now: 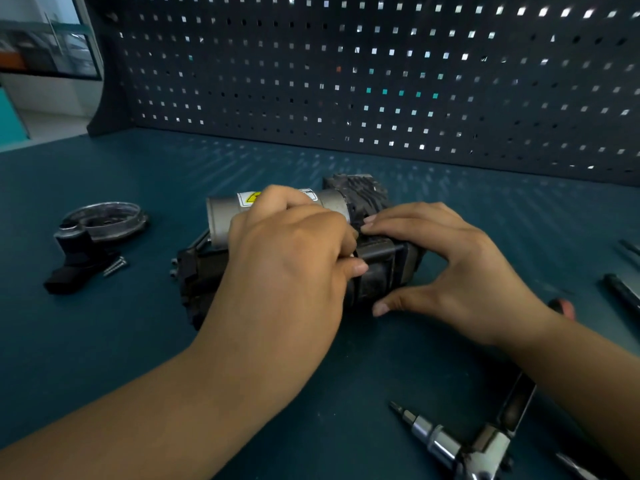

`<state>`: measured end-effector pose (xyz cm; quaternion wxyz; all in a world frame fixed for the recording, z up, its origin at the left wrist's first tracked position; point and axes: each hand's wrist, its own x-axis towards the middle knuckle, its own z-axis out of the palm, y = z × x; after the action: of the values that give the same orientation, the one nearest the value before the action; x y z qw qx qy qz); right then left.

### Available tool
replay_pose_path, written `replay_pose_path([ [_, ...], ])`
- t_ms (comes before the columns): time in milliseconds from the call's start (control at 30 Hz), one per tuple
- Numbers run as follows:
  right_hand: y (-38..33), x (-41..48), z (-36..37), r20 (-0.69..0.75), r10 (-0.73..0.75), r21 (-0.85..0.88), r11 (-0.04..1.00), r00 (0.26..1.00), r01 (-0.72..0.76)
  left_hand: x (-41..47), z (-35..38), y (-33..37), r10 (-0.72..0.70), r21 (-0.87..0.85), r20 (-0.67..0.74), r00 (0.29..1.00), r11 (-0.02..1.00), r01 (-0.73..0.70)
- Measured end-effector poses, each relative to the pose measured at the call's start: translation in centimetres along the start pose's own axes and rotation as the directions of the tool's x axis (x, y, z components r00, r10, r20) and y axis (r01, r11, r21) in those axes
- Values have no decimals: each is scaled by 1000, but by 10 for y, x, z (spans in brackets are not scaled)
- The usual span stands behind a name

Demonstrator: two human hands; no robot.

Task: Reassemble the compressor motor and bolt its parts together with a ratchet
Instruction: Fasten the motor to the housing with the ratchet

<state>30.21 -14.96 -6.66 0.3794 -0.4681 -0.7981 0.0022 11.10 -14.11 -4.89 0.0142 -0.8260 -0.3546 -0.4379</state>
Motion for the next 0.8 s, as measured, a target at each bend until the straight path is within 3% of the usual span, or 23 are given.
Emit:
replay_pose_path([
  [233,0,-1,-1,-6,0,8,1000,1000,0,0,-5,-5,-2,157,62,998,988,-8],
  [333,0,0,-1,-1,13,12,1000,1000,-13,0,-2,-5,63,136,39,997,988,-68],
  [533,-1,0,-1,0,15,2,1000,1000,-15,2,1,-3,-22,-30,23,999,999,23],
  [667,-1,0,-1,-10,-4,3,1000,1000,4,1,-5,-5,-75,59,76,994,996,70],
  [800,-2,0,-1,-13,10,6,1000,1000,-10,2,-4,-5,25,114,64,998,993,-32],
])
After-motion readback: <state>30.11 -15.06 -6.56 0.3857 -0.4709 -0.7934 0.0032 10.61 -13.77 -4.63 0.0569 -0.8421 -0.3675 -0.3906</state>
